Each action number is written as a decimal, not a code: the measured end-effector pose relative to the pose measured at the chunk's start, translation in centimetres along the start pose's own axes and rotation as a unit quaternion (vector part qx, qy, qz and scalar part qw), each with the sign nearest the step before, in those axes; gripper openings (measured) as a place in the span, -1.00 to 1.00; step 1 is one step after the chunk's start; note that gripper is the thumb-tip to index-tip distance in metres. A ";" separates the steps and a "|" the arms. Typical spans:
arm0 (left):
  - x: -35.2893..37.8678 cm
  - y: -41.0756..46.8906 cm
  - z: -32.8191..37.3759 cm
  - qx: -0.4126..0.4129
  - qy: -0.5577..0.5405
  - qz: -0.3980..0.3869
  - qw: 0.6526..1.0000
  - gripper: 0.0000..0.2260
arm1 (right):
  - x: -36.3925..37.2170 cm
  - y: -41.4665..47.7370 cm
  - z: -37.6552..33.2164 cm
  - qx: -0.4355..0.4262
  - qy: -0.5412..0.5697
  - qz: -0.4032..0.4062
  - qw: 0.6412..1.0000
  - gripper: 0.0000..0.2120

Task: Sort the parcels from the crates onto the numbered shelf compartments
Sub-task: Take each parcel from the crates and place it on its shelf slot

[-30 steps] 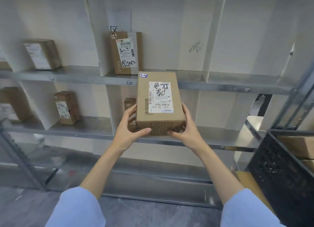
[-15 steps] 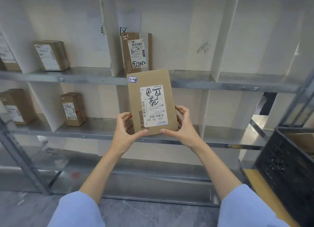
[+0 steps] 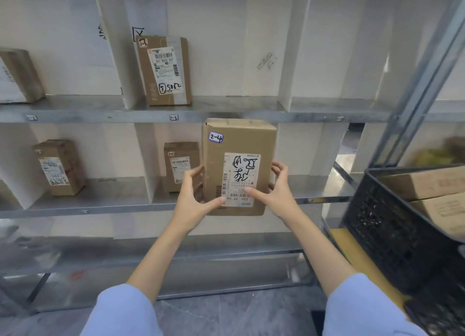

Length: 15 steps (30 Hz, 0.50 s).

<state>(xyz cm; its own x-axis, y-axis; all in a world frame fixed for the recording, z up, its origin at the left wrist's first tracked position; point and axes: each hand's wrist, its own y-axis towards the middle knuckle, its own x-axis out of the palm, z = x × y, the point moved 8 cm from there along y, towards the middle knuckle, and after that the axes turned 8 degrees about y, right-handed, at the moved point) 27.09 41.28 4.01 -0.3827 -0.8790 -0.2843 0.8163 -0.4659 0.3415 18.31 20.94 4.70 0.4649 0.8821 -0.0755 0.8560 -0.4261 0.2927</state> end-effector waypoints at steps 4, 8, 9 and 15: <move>3.7 0.7 -0.6 0.003 0.008 -0.029 1.000 -0.25 | -3.3 -0.5 2.3 0.034 0.009 0.026 0.999 -0.17; 6.4 1.7 -1.1 0.010 0.041 -0.037 0.998 -0.13 | -5.5 -0.5 4.2 0.053 -0.018 0.032 0.998 0.05; 7.1 1.9 -1.3 0.009 0.044 -0.040 0.998 -0.12 | -6.2 -0.4 4.7 0.061 -0.022 0.038 0.997 0.05; 10.8 3.8 -3.0 0.001 0.065 -0.037 0.997 -0.22 | -9.8 1.2 8.5 0.083 -0.012 0.048 0.995 0.04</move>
<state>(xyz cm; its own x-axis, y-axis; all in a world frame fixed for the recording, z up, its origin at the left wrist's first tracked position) 27.35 30.32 -0.45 -0.3827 -0.8213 -0.4232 0.7868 -0.5298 0.3167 16.73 10.11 -2.28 0.5501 0.8314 -0.0787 0.8319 -0.5373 0.1388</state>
